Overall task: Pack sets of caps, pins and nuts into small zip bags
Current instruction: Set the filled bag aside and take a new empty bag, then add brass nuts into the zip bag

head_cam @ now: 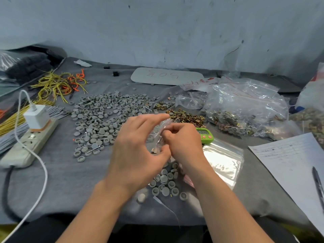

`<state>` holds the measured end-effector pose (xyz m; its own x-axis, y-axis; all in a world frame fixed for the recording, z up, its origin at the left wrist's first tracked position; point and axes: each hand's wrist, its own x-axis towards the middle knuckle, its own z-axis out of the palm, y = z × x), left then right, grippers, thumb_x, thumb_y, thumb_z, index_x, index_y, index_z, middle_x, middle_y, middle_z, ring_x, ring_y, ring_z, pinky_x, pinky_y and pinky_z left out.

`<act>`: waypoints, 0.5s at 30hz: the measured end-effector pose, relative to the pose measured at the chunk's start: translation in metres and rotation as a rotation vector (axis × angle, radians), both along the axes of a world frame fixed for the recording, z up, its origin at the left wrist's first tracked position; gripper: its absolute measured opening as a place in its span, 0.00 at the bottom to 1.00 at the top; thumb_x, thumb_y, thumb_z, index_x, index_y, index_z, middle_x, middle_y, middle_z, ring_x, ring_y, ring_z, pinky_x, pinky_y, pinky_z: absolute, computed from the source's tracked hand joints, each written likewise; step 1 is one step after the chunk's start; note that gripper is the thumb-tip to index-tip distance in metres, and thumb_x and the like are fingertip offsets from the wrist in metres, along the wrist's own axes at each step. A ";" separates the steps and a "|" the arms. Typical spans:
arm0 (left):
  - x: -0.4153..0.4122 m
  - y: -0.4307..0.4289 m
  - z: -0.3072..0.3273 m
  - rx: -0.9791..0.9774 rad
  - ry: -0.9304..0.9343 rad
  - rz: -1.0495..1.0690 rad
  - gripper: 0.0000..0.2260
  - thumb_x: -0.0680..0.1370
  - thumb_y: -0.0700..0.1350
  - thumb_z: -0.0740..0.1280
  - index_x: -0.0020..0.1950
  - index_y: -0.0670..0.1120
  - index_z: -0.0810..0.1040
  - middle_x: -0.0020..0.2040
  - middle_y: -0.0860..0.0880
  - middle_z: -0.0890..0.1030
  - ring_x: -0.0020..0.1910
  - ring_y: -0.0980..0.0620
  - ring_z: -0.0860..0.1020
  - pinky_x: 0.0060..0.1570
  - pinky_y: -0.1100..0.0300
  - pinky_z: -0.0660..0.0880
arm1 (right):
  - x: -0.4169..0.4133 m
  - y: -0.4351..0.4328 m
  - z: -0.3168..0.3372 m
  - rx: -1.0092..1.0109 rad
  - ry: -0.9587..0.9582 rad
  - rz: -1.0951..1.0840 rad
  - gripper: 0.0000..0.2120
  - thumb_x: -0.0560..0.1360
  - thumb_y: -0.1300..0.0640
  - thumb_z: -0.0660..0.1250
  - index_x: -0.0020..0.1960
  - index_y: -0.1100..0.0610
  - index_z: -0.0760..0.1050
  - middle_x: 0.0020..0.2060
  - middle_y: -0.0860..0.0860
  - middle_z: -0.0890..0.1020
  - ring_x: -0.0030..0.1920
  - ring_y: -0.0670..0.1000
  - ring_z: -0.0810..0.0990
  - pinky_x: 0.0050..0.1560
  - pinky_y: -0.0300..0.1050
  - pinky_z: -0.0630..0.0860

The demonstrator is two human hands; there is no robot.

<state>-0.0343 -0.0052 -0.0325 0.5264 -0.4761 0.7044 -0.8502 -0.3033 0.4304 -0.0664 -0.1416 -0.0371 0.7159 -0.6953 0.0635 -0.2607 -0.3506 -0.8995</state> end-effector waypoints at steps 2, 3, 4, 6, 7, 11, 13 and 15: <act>0.009 0.003 -0.001 0.177 0.006 -0.039 0.34 0.66 0.42 0.76 0.72 0.56 0.75 0.71 0.58 0.72 0.72 0.56 0.68 0.75 0.60 0.62 | -0.003 -0.003 0.002 0.093 -0.019 0.042 0.14 0.75 0.61 0.69 0.32 0.50 0.82 0.30 0.48 0.84 0.31 0.50 0.78 0.40 0.50 0.78; 0.012 0.004 -0.002 0.278 0.007 -0.039 0.39 0.65 0.41 0.76 0.75 0.57 0.72 0.76 0.57 0.68 0.77 0.54 0.64 0.78 0.57 0.59 | -0.004 -0.004 0.002 0.141 -0.033 0.072 0.14 0.75 0.62 0.69 0.33 0.52 0.83 0.29 0.49 0.83 0.29 0.49 0.76 0.38 0.49 0.75; 0.015 0.004 -0.004 0.361 0.007 -0.028 0.43 0.64 0.41 0.77 0.77 0.58 0.68 0.79 0.56 0.65 0.80 0.53 0.60 0.80 0.55 0.56 | -0.006 -0.005 0.002 0.194 -0.045 0.112 0.13 0.76 0.63 0.68 0.35 0.54 0.84 0.28 0.50 0.82 0.28 0.48 0.74 0.36 0.47 0.72; 0.015 0.002 -0.008 0.421 0.021 -0.011 0.48 0.64 0.42 0.80 0.80 0.57 0.63 0.80 0.55 0.65 0.81 0.54 0.57 0.81 0.53 0.52 | -0.008 -0.005 0.003 0.305 -0.055 0.218 0.10 0.77 0.65 0.68 0.41 0.61 0.86 0.28 0.52 0.80 0.26 0.47 0.71 0.33 0.41 0.70; 0.014 0.000 -0.010 0.408 0.028 -0.008 0.48 0.64 0.43 0.80 0.81 0.56 0.62 0.78 0.55 0.67 0.81 0.55 0.58 0.81 0.51 0.52 | -0.009 -0.005 0.004 0.356 -0.063 0.268 0.08 0.77 0.66 0.68 0.43 0.64 0.85 0.29 0.53 0.79 0.26 0.47 0.70 0.32 0.39 0.69; 0.014 0.000 -0.011 0.295 0.016 0.002 0.39 0.65 0.39 0.79 0.74 0.53 0.70 0.70 0.54 0.76 0.77 0.54 0.65 0.80 0.46 0.57 | -0.010 -0.005 0.007 0.346 -0.059 0.412 0.13 0.74 0.67 0.69 0.34 0.56 0.83 0.30 0.56 0.77 0.29 0.50 0.69 0.31 0.38 0.69; 0.015 0.003 -0.011 0.324 0.003 0.001 0.41 0.64 0.38 0.79 0.74 0.55 0.68 0.71 0.56 0.75 0.78 0.54 0.63 0.81 0.47 0.55 | -0.011 -0.005 0.008 0.247 -0.011 0.434 0.14 0.73 0.67 0.69 0.32 0.53 0.83 0.28 0.54 0.79 0.29 0.48 0.72 0.32 0.37 0.69; 0.014 0.004 -0.011 0.388 -0.023 -0.035 0.44 0.63 0.38 0.78 0.75 0.56 0.66 0.73 0.57 0.72 0.80 0.55 0.61 0.81 0.49 0.52 | -0.013 -0.005 0.008 0.187 0.034 0.434 0.14 0.71 0.67 0.70 0.31 0.51 0.83 0.27 0.51 0.80 0.28 0.46 0.73 0.32 0.36 0.69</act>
